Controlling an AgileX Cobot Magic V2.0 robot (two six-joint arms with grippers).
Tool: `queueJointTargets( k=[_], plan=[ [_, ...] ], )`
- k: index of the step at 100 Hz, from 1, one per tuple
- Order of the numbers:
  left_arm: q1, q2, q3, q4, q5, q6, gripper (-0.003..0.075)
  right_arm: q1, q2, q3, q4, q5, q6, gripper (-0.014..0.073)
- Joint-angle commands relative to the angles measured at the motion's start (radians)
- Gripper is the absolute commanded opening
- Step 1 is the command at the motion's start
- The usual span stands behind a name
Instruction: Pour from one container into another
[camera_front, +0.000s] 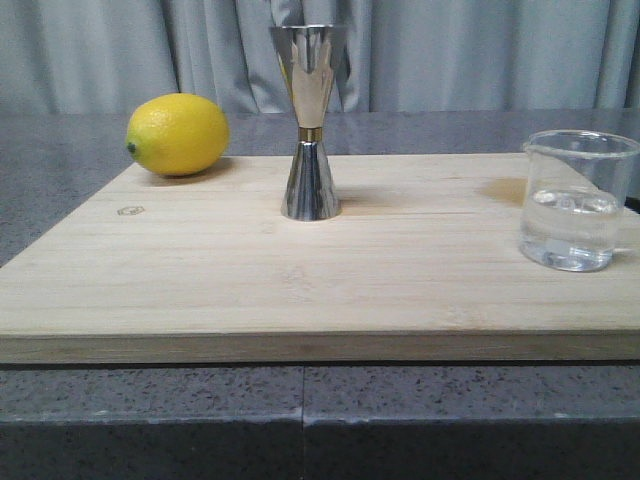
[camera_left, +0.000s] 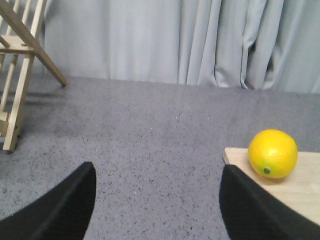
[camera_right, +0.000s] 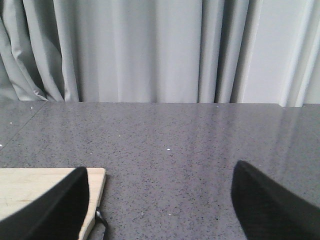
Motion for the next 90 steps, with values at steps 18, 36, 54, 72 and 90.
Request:
queueJointTargets(
  k=[18, 36, 54, 72, 90],
  plan=[
    [-0.034, 0.182, -0.217, -0.048, 0.259, 0.109, 0.0449, -0.003, 0.017, -0.036, -0.013, -0.08, -0.01, 0.0533],
    [-0.056, 0.314, -0.252, -0.22, 0.307, 0.263, 0.0449, -0.003, 0.017, -0.036, -0.013, -0.08, -0.01, 0.0533],
    [-0.056, 0.439, -0.252, -0.459, 0.317, 0.476, 0.0449, -0.003, 0.017, -0.036, -0.013, -0.08, -0.01, 0.0533],
    [-0.056, 0.562, -0.258, -0.705, 0.341, 0.714, 0.0449, -0.003, 0.017, -0.036, -0.013, -0.08, -0.01, 0.0533],
    [-0.056, 0.685, -0.292, -0.858, 0.389, 0.948, 0.0449, -0.003, 0.017, -0.036, -0.013, -0.08, -0.01, 0.0533]
  ],
)
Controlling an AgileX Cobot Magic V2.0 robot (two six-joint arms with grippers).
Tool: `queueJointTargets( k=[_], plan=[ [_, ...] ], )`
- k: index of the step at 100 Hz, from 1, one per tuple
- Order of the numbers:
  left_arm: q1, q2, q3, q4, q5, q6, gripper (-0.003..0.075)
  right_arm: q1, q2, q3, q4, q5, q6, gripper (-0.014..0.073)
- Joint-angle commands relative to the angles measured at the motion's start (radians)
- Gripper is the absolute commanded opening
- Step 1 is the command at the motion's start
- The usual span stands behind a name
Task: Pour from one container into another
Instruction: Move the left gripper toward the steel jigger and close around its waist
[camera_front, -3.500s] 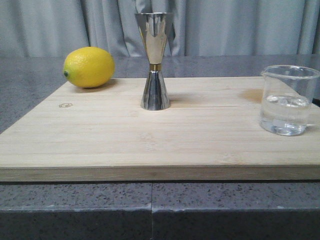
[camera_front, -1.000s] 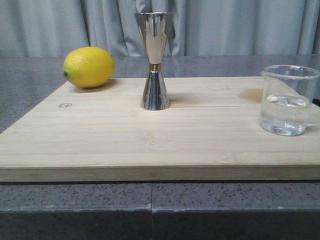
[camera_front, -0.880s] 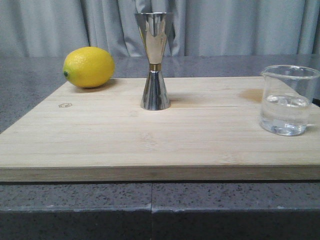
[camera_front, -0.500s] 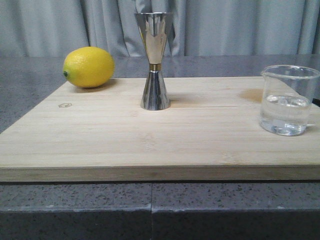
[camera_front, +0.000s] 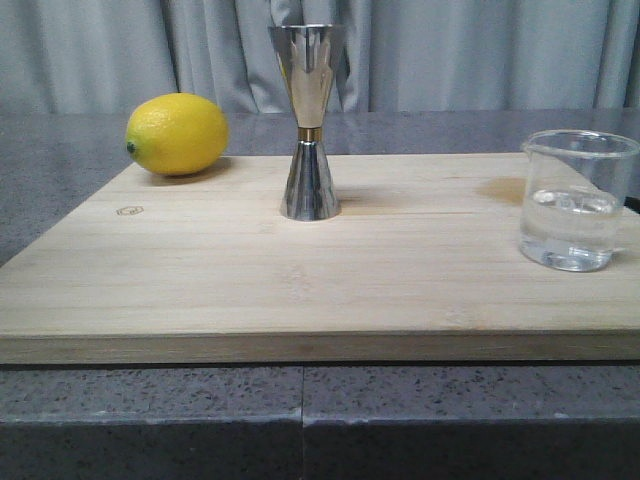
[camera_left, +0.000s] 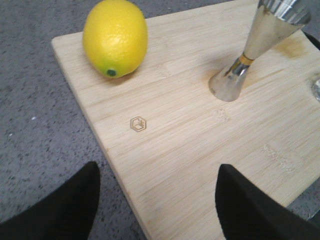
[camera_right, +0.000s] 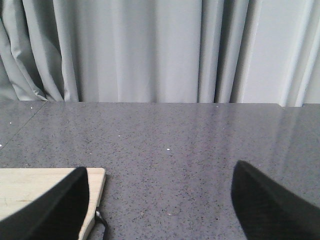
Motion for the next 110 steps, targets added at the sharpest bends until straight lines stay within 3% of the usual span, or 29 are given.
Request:
queueJointTargets(
  k=[1, 28, 44, 81, 110],
  plan=[
    [-0.009, 0.044, -0.047, -0.129, -0.004, 0.135, 0.0449, -0.003, 0.017, -0.036, -0.013, -0.08, -0.01, 0.0533],
    [-0.009, 0.184, -0.049, -0.429, 0.05, 0.582, 0.045, -0.003, 0.017, -0.036, -0.013, -0.08, -0.01, 0.0533],
    [-0.009, 0.277, -0.049, -0.614, 0.152, 0.797, 0.045, -0.003, 0.017, -0.036, -0.013, -0.08, -0.01, 0.0533],
    [-0.009, 0.508, -0.049, -0.81, 0.46, 1.149, 0.045, -0.003, 0.017, -0.036, -0.013, -0.08, -0.01, 0.0533],
    [-0.054, 0.589, -0.049, -0.91, 0.466, 1.281, 0.045, -0.003, 0.017, -0.036, -0.013, -0.083, -0.01, 0.0532]
  ],
)
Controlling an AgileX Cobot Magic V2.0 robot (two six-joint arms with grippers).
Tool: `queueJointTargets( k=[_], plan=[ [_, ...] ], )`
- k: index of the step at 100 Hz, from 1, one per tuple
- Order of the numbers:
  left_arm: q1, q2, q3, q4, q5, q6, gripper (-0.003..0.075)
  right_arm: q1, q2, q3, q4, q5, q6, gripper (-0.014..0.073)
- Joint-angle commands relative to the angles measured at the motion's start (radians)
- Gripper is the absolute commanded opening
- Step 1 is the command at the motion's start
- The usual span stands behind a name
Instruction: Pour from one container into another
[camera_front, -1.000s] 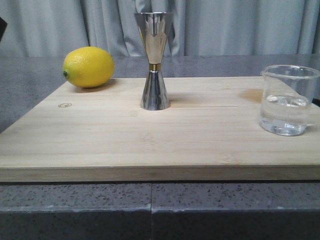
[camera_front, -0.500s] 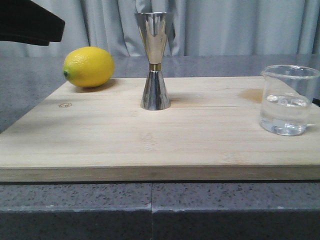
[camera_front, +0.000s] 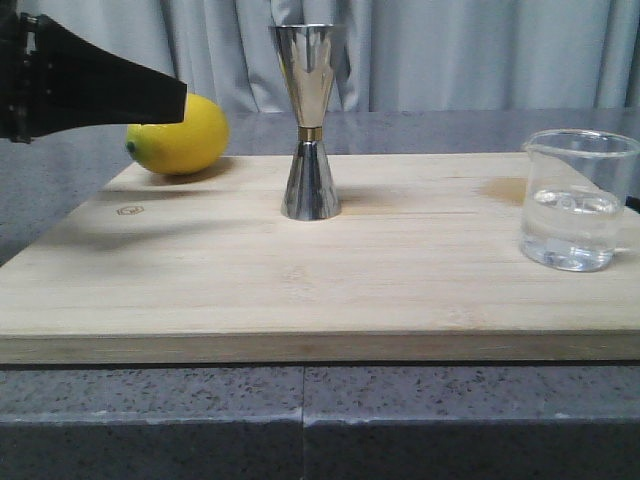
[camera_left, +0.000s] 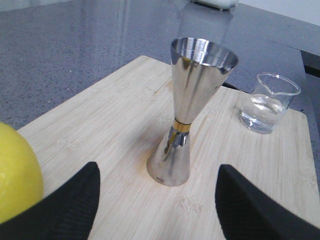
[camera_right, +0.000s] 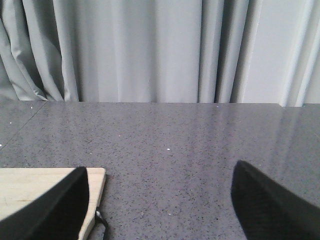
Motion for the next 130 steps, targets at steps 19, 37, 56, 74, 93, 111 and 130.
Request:
queueJointTargets(
  k=[19, 37, 56, 74, 93, 111, 130],
  plan=[
    [-0.094, -0.003, -0.025, -0.157, 0.118, 0.135, 0.045, -0.003, 0.017, -0.036, -0.013, -0.081, -0.01, 0.0533],
    [-0.133, 0.016, -0.028, -0.157, 0.116, 0.17, 0.045, -0.003, 0.017, -0.036, -0.013, -0.081, -0.01, 0.0533],
    [-0.17, 0.071, -0.084, -0.157, 0.116, 0.175, 0.045, -0.003, 0.017, -0.036, -0.013, -0.077, -0.01, 0.0533],
    [-0.216, 0.128, -0.158, -0.157, 0.116, 0.175, 0.045, -0.003, 0.017, -0.036, -0.013, -0.079, -0.01, 0.0533],
    [-0.266, 0.184, -0.226, -0.157, 0.116, 0.175, 0.0449, -0.003, 0.017, -0.036, -0.013, -0.079, -0.01, 0.0533],
    [-0.279, 0.212, -0.257, -0.157, 0.116, 0.175, 0.0449, -0.003, 0.017, -0.036, -0.013, -0.079, -0.01, 0.0533],
    [-0.279, 0.219, -0.257, -0.157, 0.116, 0.175, 0.0447, -0.003, 0.017, -0.036, -0.013, -0.079, -0.01, 0.0533]
  ],
)
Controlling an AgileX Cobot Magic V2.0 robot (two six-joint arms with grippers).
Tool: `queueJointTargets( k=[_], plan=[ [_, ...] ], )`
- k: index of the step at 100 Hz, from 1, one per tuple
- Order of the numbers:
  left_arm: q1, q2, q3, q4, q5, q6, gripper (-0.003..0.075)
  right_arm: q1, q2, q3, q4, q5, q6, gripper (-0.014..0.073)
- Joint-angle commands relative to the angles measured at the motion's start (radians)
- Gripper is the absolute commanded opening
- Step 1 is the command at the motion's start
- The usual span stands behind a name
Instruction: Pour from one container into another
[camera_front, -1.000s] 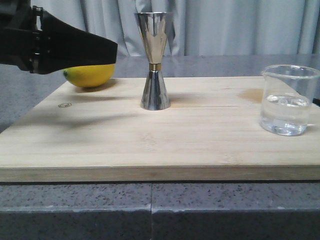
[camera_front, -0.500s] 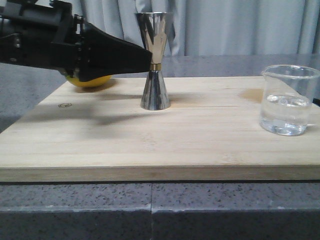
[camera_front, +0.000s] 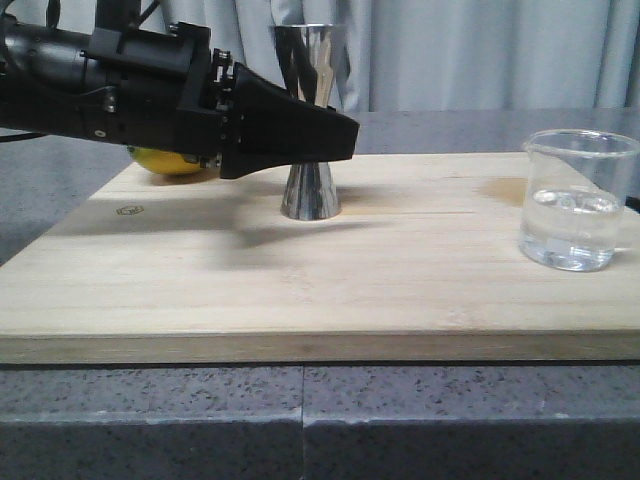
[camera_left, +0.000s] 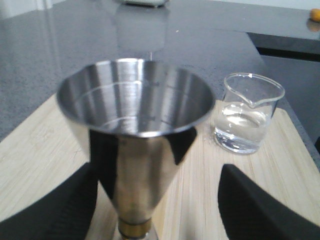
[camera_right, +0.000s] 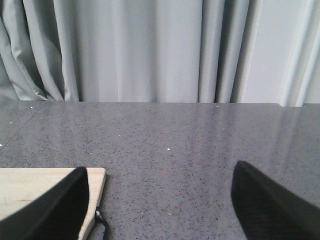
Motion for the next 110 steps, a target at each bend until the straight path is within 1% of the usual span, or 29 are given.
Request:
queueJointTargets(
  k=[1, 11, 30, 49, 63, 79, 92, 110],
  plan=[
    [-0.006, -0.04, -0.025, -0.079, 0.114, 0.002, 0.0447, -0.003, 0.017, -0.036, -0.013, -0.079, -0.01, 0.0533],
    [-0.006, -0.04, -0.025, -0.079, 0.114, 0.002, 0.0411, -0.003, 0.017, -0.036, -0.013, -0.079, -0.01, 0.0533],
    [-0.006, -0.04, -0.025, -0.079, 0.114, 0.002, 0.0267, -0.003, 0.017, -0.036, -0.013, -0.077, -0.01, 0.0533],
    [-0.006, -0.04, -0.025, -0.079, 0.114, 0.002, 0.0171, -0.003, 0.017, -0.036, -0.001, -0.063, -0.01, 0.0533],
    [-0.006, -0.04, -0.025, -0.079, 0.114, 0.002, 0.0136, 0.004, 0.018, -0.049, 0.007, -0.035, -0.01, 0.0532],
    [-0.006, -0.04, -0.026, -0.079, 0.114, 0.003, 0.0115, 0.047, 0.055, -0.112, 0.007, 0.081, -0.011, 0.0532],
    [-0.006, -0.04, -0.026, -0.079, 0.114, 0.003, 0.0113, 0.13, 0.121, -0.167, 0.012, 0.165, -0.032, 0.0532],
    [-0.006, -0.04, -0.026, -0.079, 0.114, 0.003, 0.0113, 0.281, 0.243, -0.231, 0.014, 0.22, -0.072, 0.0532]
  ],
)
